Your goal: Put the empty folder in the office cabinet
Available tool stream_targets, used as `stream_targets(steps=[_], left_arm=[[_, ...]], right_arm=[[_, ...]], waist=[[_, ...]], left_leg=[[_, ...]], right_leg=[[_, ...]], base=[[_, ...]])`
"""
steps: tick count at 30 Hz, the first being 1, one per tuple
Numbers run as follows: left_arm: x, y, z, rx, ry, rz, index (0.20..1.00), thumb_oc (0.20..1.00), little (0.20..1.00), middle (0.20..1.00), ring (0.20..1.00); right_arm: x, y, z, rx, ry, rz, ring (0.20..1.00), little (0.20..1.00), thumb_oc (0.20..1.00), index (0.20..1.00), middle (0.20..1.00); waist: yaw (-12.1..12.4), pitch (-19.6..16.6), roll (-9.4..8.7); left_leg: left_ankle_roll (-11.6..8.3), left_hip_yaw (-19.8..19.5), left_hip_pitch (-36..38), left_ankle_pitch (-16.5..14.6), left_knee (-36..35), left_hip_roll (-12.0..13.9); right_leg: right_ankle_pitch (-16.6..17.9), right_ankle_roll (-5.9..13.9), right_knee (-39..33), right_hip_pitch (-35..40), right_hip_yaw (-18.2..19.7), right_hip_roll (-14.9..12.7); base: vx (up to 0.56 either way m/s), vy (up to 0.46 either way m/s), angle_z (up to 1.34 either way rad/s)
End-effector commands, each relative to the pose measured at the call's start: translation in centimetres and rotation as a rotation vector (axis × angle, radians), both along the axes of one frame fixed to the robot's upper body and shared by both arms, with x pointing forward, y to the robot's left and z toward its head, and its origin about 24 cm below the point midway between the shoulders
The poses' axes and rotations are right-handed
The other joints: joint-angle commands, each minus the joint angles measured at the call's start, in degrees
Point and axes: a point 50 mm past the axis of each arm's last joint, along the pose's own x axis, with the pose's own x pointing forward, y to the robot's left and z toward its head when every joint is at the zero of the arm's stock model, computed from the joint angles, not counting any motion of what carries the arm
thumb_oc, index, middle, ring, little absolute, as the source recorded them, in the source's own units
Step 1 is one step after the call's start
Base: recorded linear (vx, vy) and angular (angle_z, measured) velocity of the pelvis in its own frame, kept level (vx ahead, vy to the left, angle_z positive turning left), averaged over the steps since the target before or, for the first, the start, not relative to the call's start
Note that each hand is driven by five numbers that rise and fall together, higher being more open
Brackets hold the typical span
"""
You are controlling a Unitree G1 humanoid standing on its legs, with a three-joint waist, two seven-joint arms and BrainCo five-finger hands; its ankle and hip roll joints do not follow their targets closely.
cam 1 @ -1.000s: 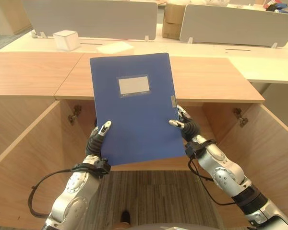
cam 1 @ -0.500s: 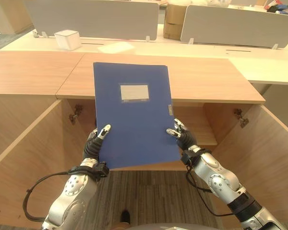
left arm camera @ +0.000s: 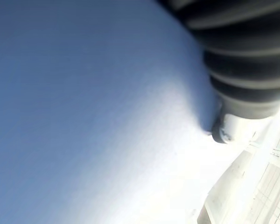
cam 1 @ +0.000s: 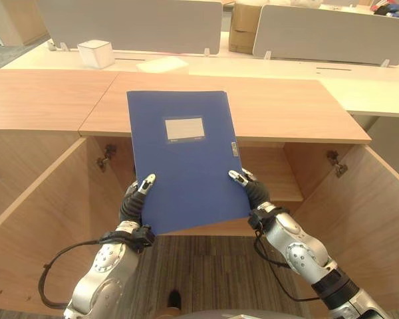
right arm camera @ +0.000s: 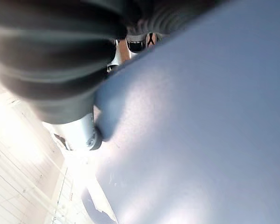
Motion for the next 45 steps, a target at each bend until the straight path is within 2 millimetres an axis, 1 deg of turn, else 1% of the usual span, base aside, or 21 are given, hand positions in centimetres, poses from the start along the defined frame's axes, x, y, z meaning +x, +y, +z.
stream_targets(steps=[1,4,5,6,7,13,16,17,19,20,22,27,30,31,32,33,35,36,40,45], left_arm=[[0.2,-1.5,2.7,-0.074,-0.151,-0.129,0.200,0.200,0.200,0.200,0.200],[0.1,-1.5,2.3,-0.061,-0.131,-0.134,0.200,0.200,0.200,0.200,0.200],[0.1,-1.5,1.9,-0.045,-0.118,-0.129,0.357,0.357,0.357,0.357,0.357],[0.1,-1.5,1.8,-0.034,-0.118,-0.126,0.545,0.545,0.545,0.545,0.545],[0.1,-1.4,1.8,-0.011,-0.124,-0.120,1.000,1.000,1.000,1.000,1.000],[0.0,-0.8,1.9,0.054,-0.158,-0.075,1.000,1.000,1.000,1.000,1.000],[-0.2,-0.4,1.8,0.072,-0.165,-0.035,1.000,1.000,1.000,1.000,1.000],[-0.2,-0.4,1.8,0.072,-0.165,-0.035,1.000,1.000,1.000,1.000,1.000],[-0.5,0.0,1.4,0.087,-0.154,-0.010,1.000,1.000,1.000,1.000,1.000],[-0.5,0.0,1.4,0.087,-0.154,-0.010,1.000,1.000,1.000,1.000,1.000],[-0.9,0.9,1.0,0.130,-0.139,0.015,1.000,1.000,1.000,1.000,1.000],[-2.0,2.3,0.3,0.184,-0.104,0.050,1.000,1.000,1.000,1.000,1.000],[-2.2,2.5,0.2,0.188,-0.099,0.056,1.000,1.000,1.000,1.000,1.000],[-2.6,3.2,0.0,0.202,-0.086,0.077,1.000,1.000,1.000,1.000,1.000],[-2.6,3.2,0.0,0.202,-0.086,0.077,1.000,1.000,1.000,1.000,1.000],[-3.4,4.3,-0.3,0.220,-0.063,0.111,1.000,1.000,1.000,1.000,1.000],[-3.4,4.3,-0.3,0.219,-0.062,0.111,1.000,1.000,1.000,1.000,1.000],[-3.8,4.8,-0.6,0.224,-0.051,0.132,1.000,1.000,1.000,1.000,1.000],[-3.9,5.6,-0.8,0.254,-0.056,0.183,1.000,1.000,1.000,1.000,1.000],[-3.5,5.5,-0.6,0.258,-0.076,0.194,1.000,1.000,1.000,1.000,1.000]], right_arm=[[0.7,1.0,1.8,0.082,-0.077,-0.019,0.200,0.200,0.200,0.200,0.200],[0.7,0.9,1.4,0.076,-0.064,-0.029,0.200,0.200,0.200,0.200,0.200],[0.5,0.8,1.1,0.079,-0.050,-0.035,0.200,0.200,0.200,0.200,0.200],[0.5,0.8,1.1,0.081,-0.047,-0.040,0.200,0.200,0.200,0.200,0.200],[0.5,0.8,1.0,0.083,-0.044,-0.045,0.200,0.200,0.200,0.200,0.200],[0.5,0.1,0.7,0.089,-0.038,-0.092,0.200,0.200,0.200,0.200,0.200],[0.4,-0.7,0.0,0.089,-0.012,-0.145,0.200,0.200,0.200,0.200,0.200],[0.4,-0.7,0.0,0.089,-0.011,-0.145,0.200,0.200,0.200,0.200,0.200],[0.0,-1.3,-1.0,0.073,0.023,-0.161,0.200,0.200,0.200,0.200,0.200],[-0.1,-1.3,-1.0,0.073,0.024,-0.160,0.200,0.200,0.200,0.200,0.200],[-0.9,-2.1,-2.6,0.024,0.077,-0.160,0.200,0.200,0.200,0.200,0.200],[-3.1,-3.7,-5.2,-0.080,0.175,-0.119,0.200,0.200,0.200,0.200,0.200],[-3.7,-4.2,-5.7,-0.099,0.193,-0.110,0.200,0.200,0.200,0.200,0.200],[-4.9,-5.0,-6.5,-0.136,0.222,-0.078,0.200,0.200,0.200,0.200,0.200],[-4.9,-5.0,-6.5,-0.136,0.222,-0.078,0.200,0.200,0.200,0.200,0.200],[-6.7,-6.7,-7.5,-0.210,0.260,-0.031,0.200,0.200,0.200,0.200,0.200],[-6.8,-6.7,-7.5,-0.211,0.261,-0.031,0.200,0.200,0.200,0.200,0.200],[-7.6,-7.8,-7.8,-0.255,0.276,0.003,0.200,0.200,0.200,0.200,0.200],[-8.3,-9.8,-8.4,-0.351,0.297,0.051,0.200,0.200,0.200,0.200,0.200],[-8.1,-10.0,-8.5,-0.375,0.295,0.055,0.200,0.200,0.200,0.200,0.200]], waist=[[0.23,0.15,-2.61],[0.16,0.17,-2.61],[0.11,0.21,-2.64],[0.08,0.24,-2.65],[0.06,0.27,-2.65],[0.04,0.32,-2.70],[0.07,0.44,-2.76],[0.07,0.43,-2.76],[0.24,0.63,-2.85],[0.23,0.61,-2.84],[0.42,0.92,-3.00],[0.77,1.73,-3.34],[0.81,1.92,-3.43],[1.00,2.49,-3.70],[1.00,2.49,-3.70],[1.33,3.48,-4.27],[1.32,3.44,-4.25],[1.56,3.88,-4.57],[1.87,4.51,-5.25],[1.76,4.53,-5.44]], left_leg=[[-1.81,1.47,5.76,-11.39,0.13,0.34],[-1.77,1.51,5.73,-11.41,0.13,0.33],[-1.75,1.55,5.76,-11.41,0.13,0.34],[-1.76,1.62,5.79,-11.42,0.13,0.36],[-1.77,1.69,5.81,-11.42,0.13,0.39],[-1.79,1.72,5.92,-11.57,0.13,0.36],[-1.78,1.63,5.95,-11.61,0.13,0.33],[-1.78,1.62,5.95,-11.61,0.13,0.33],[-1.78,1.51,5.93,-11.57,0.13,0.32],[-1.78,1.50,5.93,-11.57,0.13,0.32],[-1.81,1.36,5.81,-11.57,0.13,0.36],[-1.95,1.10,5.47,-11.42,0.13,0.40],[-1.97,0.95,5.40,-11.41,0.13,0.38],[-2.03,0.71,5.20,-11.29,0.13,0.35],[-2.03,0.71,5.20,-11.29,0.13,0.35],[-2.19,0.51,4.77,-11.08,0.13,0.40],[-2.19,0.50,4.77,-11.08,0.13,0.39],[-2.30,0.46,4.56,-10.94,0.13,0.48],[-2.52,0.59,4.48,-10.72,0.13,0.77],[-2.53,0.64,4.55,-10.70,0.13,0.96]], right_leg=[[-0.35,4.09,-0.30,-4.14,-2.42,-4.49],[-0.31,4.09,-0.30,-4.22,-2.33,-4.47],[-0.29,4.07,-0.30,-4.18,-2.25,-4.50],[-0.27,4.06,-0.30,-4.19,-2.22,-4.51],[-0.27,4.06,-0.30,-4.20,-2.20,-4.52],[-0.34,4.00,-0.30,-4.18,-2.15,-4.53],[-0.39,3.98,-0.30,-4.10,-2.22,-4.49],[-0.39,3.98,-0.30,-4.10,-2.23,-4.49],[-0.45,3.97,-0.30,-4.07,-2.37,-4.45],[-0.45,3.97,-0.30,-4.07,-2.38,-4.45],[-0.45,4.05,-0.30,-4.16,-2.60,-4.48],[-0.48,4.15,-0.30,-4.25,-3.11,-4.45],[-0.48,4.16,-0.30,-4.30,-3.14,-4.43],[-0.52,4.21,-0.30,-4.44,-3.35,-4.39],[-0.52,4.21,-0.30,-4.44,-3.35,-4.39],[-0.55,4.32,-0.30,-4.65,-3.68,-4.40],[-0.55,4.32,-0.30,-4.65,-3.69,-4.41],[-0.56,4.39,-0.30,-4.74,-3.95,-4.44],[-0.55,4.37,-0.30,-4.87,-3.96,-4.33],[-0.66,4.17,-0.30,-4.76,-3.70,-4.16]], base=[[0.00,0.000,0.00],[0.00,0.000,0.00],[0.00,0.000,0.00],[0.00,0.000,0.00],[0.00,0.000,0.00],[0.00,0.000,0.00],[0.00,0.000,0.00],[0.00,0.000,0.00],[0.00,0.000,0.00],[0.00,0.000,0.00],[0.00,0.000,0.00],[0.00,0.000,0.00],[-0.01,-0.004,0.03],[-0.01,-0.008,0.08],[-0.05,-0.025,0.07],[-0.03,-0.018,0.03],[-0.03,-0.016,0.12],[-0.03,-0.023,0.17],[-0.02,-0.022,0.05],[0.00,-0.010,-0.03]])
